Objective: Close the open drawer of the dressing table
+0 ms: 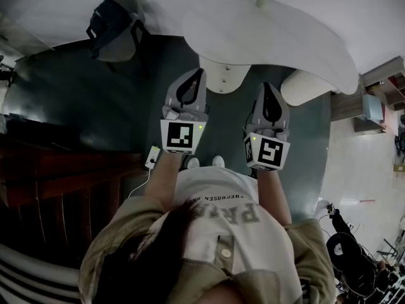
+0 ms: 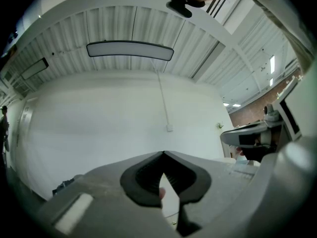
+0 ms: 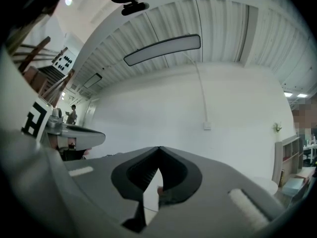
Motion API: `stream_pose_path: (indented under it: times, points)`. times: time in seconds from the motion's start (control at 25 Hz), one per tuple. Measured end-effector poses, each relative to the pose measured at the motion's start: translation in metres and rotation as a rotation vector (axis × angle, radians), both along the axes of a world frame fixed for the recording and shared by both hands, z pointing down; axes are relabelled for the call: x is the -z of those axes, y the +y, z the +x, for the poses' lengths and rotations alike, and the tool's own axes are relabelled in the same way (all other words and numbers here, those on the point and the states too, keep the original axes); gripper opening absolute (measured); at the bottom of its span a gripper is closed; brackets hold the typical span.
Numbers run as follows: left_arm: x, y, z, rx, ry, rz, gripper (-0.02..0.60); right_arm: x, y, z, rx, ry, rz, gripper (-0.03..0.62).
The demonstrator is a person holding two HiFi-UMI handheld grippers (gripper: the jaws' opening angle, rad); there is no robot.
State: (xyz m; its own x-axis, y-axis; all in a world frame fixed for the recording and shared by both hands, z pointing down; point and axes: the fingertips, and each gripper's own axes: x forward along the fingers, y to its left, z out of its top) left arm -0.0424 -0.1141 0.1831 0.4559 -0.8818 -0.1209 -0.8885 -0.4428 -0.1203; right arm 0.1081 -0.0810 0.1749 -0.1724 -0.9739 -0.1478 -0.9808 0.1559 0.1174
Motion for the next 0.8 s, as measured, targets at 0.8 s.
stream_pose_path:
  times: [0.8]
  points:
    - [-0.0002,-0.0005,-0.0083,0.009,0.019,-0.014,0.008,0.0065,-0.0024,-0.0092,0.016,0.016,0.008,0.002]
